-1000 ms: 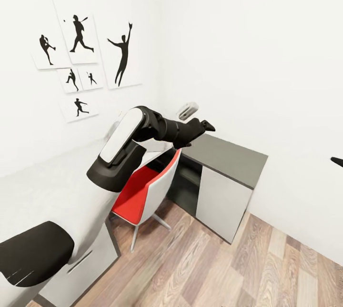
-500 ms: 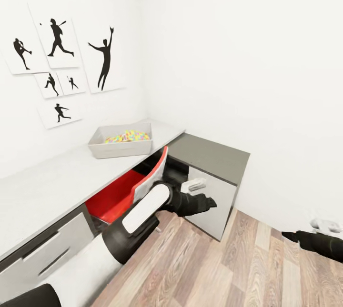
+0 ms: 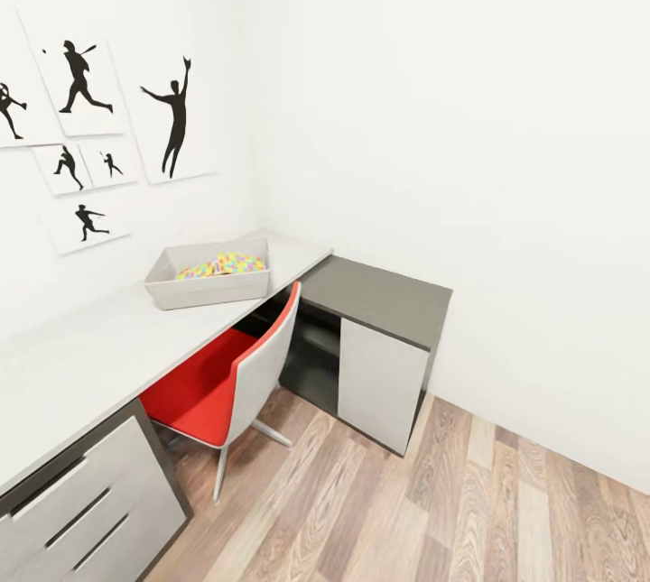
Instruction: Put all the toys in the child's room - the three board games (two on the bed and one on the table), the two jigsaw puzzles on the table, and the tennis ball on the table - inside the toy box on the table in the child's room.
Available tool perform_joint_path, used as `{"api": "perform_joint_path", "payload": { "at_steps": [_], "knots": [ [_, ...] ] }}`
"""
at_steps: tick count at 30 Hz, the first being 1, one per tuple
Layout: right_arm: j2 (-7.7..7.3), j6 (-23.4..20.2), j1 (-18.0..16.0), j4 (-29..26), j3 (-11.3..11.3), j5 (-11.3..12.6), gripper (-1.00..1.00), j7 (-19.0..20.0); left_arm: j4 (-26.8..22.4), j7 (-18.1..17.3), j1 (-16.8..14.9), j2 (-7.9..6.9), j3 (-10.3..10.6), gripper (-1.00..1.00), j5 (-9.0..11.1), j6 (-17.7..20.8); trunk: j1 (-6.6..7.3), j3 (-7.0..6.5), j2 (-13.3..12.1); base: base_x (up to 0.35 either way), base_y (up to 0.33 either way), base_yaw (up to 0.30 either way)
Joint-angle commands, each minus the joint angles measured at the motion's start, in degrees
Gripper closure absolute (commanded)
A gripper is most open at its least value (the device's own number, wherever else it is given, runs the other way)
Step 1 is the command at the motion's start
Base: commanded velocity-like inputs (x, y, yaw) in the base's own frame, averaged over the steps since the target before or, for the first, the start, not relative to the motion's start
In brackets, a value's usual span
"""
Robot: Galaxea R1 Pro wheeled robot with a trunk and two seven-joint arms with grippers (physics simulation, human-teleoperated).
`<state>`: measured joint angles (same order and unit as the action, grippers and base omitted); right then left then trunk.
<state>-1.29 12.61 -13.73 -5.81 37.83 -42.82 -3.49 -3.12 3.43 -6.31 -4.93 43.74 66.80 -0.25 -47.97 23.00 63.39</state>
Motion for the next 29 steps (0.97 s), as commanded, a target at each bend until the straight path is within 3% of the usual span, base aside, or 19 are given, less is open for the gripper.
{"api": "perform_joint_path", "payload": {
  "at_steps": [1, 2, 5, 29],
  "knots": [
    [-0.11, 0.64, 0.10, 0.22, 0.46, -0.49, -1.00, -0.35, 0.52, -0.24, -0.02, -0.02, 0.56, -1.00, 0.20, -1.73, 0.00, 0.04, 0.03, 0.000, 0.000, -0.009],
    [-0.32, 0.86, 0.63, 0.42, 0.42, -0.43, -1.00, -0.45, 1.44, -0.91, 1.04, 0.17, 0.54, -1.00, -0.01, -3.65, 0.00, 0.04, 0.03, 0.000, 0.000, -0.003],
    [0.02, 0.91, 1.96, 0.58, 0.44, -0.45, -1.00, -0.44, 1.74, -1.12, 1.39, 0.28, 0.51, -1.00, -0.09, -4.28, 0.00, 0.04, 0.03, 0.000, 0.000, -0.002],
    [0.33, 1.10, 2.79, 0.98, 0.51, -0.36, -1.00, -0.29, 1.89, -1.23, 1.56, 0.36, 0.47, -1.00, -0.17, -4.58, 0.00, 0.04, 0.03, 0.000, 0.000, 0.000]
  ]
}}
